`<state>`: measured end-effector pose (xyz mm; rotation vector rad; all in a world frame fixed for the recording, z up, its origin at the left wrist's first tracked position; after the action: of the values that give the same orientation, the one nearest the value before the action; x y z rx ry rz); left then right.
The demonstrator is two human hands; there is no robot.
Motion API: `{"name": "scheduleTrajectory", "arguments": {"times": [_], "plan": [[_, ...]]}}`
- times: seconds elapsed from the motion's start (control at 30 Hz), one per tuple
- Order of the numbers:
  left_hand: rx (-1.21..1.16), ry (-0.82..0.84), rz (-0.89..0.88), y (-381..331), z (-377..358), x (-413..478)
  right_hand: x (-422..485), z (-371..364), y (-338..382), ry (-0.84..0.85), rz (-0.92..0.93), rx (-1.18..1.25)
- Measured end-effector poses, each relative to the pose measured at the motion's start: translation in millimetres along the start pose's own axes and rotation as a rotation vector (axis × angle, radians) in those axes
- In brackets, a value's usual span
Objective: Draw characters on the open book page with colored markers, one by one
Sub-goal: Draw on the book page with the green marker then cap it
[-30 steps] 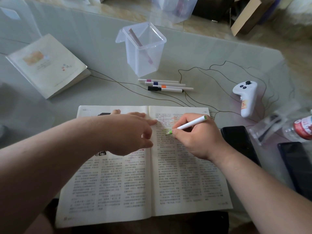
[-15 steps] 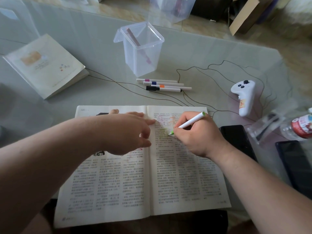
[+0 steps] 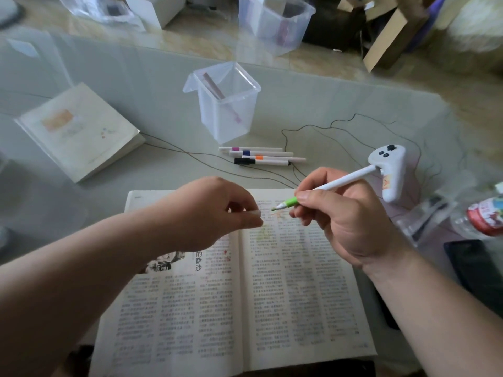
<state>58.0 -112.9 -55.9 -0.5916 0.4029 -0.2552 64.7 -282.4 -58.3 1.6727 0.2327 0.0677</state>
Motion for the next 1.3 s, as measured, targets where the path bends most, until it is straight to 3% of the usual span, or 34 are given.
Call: {"name": "scheduleTrajectory", "arguments": {"times": [0.8, 1.3], "plan": [[-0.068, 0.07, -0.031, -10, -7, -5, -8, -11, 6, 0.123, 0.048, -0.156], [-0.037, -0.174, -0.331, -24, -7, -14, -9, -18, 8, 0.165, -0.002, -0.285]]}}
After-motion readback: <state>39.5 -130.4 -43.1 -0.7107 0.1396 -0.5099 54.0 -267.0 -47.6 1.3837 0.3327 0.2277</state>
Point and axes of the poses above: each hand's wrist, its own x-axis towards the middle knuckle, its own z-axis out of the back of the hand, y = z × x, the point moved 8 cm from there along x, towards the middle knuckle, and after that the axes turned 3 degrees about z, right-handed, at the moved point
